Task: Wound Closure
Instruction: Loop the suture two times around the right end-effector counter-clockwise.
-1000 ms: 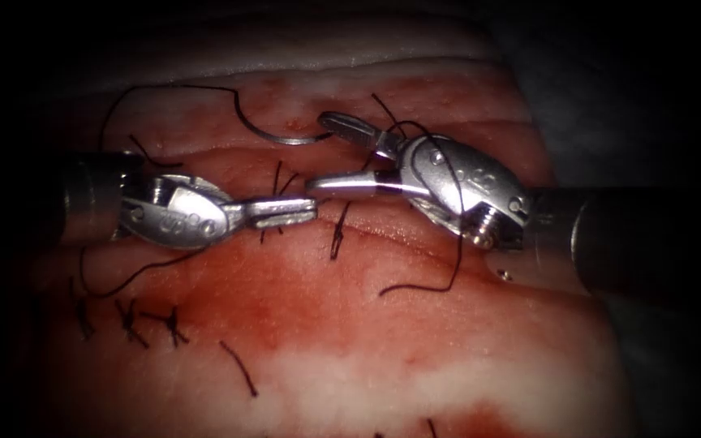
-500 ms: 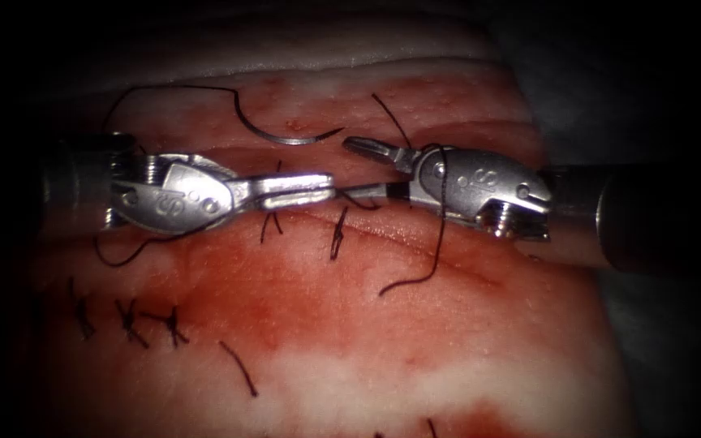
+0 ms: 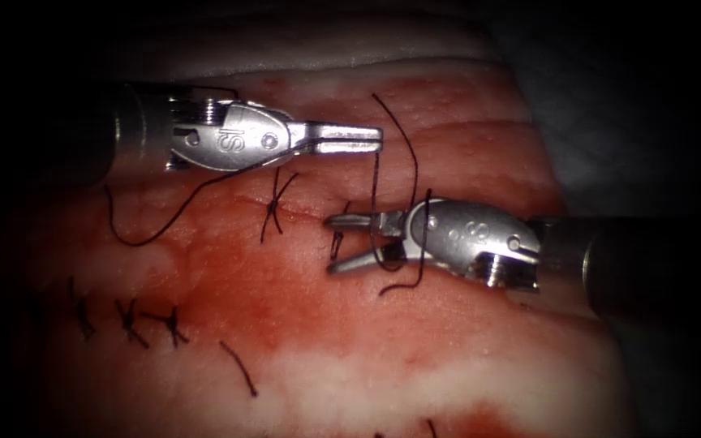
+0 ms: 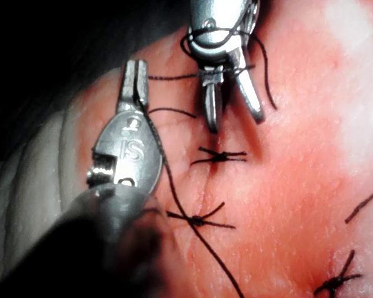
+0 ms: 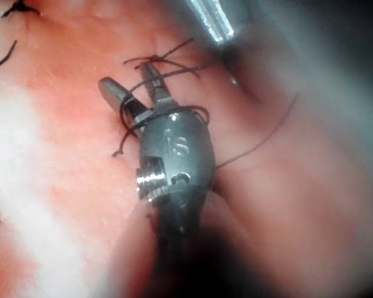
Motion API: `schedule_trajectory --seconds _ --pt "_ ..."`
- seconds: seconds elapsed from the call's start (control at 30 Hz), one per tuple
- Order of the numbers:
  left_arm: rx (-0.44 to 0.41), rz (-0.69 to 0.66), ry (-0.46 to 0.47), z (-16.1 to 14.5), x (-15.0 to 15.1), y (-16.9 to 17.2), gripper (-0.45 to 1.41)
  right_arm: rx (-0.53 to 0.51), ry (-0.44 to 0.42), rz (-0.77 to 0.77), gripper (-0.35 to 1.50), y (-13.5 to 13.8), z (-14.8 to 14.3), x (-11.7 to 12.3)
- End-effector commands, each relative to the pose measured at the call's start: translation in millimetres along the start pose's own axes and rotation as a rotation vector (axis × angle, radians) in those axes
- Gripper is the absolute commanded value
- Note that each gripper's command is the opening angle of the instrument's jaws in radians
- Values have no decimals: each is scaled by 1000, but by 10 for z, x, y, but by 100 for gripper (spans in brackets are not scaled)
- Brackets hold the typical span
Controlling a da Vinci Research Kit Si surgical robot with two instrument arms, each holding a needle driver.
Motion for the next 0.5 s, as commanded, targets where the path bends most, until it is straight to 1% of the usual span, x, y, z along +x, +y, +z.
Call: schedule_trajectory --seconds 0.03,0.1,0.13,0.17,0.2,0.23,0.27,0.3,0.37,0.4,0.5 --pt "-7 13 0 6 -10 -3 -45 14 58 27 64 1 9 -3" --pt "-15 11 -1 7 -23 0 -45 30 114 51 66 1 8 -3" --pt "-19 8 1 6 -33 3 -45 46 166 82 68 1 7 -3" --pt "-19 8 1 6 -33 3 -45 46 166 82 68 1 7 -3" --pt "-27 1 1 4 -45 7 -45 35 222 113 68 2 6 -2" --pt "-34 0 6 0 -55 12 -45 13 272 123 74 5 5 0" --pt "-35 -2 4 -2 -58 15 -45 -1 289 139 74 7 4 1" --pt "-42 -6 6 -7 -64 21 -45 -29 329 159 81 10 1 3" --pt "-41 -9 2 -10 -65 24 -45 -40 345 168 81 12 -1 4" --pt "-45 -10 1 -15 -67 29 -45 -76 371 185 81 16 -5 6" --pt "-45 -6 -5 -19 -66 35 -45 -131 391 210 79 24 -11 7"
